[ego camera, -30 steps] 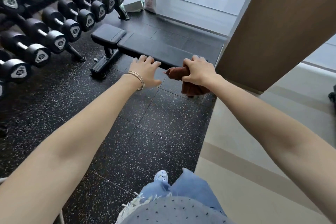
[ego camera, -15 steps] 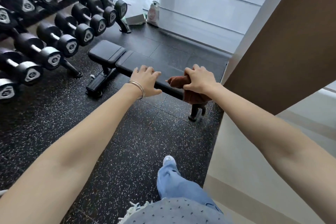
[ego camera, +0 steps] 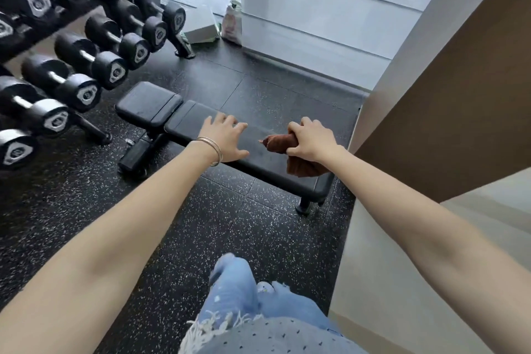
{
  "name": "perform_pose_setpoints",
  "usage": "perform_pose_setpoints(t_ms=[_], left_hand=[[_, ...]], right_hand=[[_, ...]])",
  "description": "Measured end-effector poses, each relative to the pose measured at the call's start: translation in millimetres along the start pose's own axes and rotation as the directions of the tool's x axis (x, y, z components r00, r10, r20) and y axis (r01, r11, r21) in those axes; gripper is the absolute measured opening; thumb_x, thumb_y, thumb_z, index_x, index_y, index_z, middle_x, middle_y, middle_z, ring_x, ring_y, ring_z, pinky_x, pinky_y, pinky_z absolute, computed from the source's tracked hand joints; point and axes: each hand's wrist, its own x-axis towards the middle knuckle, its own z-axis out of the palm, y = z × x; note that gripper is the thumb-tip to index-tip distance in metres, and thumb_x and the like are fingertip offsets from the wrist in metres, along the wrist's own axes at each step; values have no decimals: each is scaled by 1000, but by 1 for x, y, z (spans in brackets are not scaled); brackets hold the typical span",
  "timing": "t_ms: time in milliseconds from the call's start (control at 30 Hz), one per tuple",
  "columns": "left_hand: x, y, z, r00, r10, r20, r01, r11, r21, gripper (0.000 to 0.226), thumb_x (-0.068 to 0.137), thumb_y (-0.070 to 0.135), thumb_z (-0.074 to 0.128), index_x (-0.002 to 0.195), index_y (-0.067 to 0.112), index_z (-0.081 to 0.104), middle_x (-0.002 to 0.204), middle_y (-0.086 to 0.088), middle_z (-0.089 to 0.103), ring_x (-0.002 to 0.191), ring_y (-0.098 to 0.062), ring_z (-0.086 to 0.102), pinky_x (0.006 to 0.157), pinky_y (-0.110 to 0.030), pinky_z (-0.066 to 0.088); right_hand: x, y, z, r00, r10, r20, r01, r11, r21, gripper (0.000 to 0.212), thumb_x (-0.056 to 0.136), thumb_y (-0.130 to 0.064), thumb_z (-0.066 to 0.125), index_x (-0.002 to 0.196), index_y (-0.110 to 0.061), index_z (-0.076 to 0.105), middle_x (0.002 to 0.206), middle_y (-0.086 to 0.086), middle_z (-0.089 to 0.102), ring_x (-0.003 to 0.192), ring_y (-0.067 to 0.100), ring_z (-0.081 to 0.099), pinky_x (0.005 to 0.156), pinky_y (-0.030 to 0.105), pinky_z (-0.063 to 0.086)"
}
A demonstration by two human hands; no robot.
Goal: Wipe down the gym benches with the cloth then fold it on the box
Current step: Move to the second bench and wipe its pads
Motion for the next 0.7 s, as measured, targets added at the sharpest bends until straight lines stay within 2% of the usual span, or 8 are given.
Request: perform_pose_setpoints(t_ms=[233,400,700], left_hand=[[103,-11,8,988,139,66,-140,990,15,77,82,61,50,145,24,28,145,-8,38,134,-30,31,109,-46,28],[192,-22,-2,965,251,81,-255,966,37,76,81,61,52,145,24,30,144,-6,39,133,-29,31,108,-44,30],[316,2,24,856,482,185,-495,869,25,74,82,60,51,144,23,31,144,-7,38,132,-30,33,107,-43,31]], right_hand=[[66,47,27,985,131,113,-133,991,13,48,82,-45,62,119,-19,46,121,13,46,111,34,45,81,43,45],[126,74,20,962,246,116,-250,968,22,47,84,-43,62,120,-19,46,122,13,45,113,34,44,81,43,45],[184,103,51,891,419,172,-440,892,104,47,82,-43,62,122,-22,46,123,11,45,113,33,45,84,44,46]])
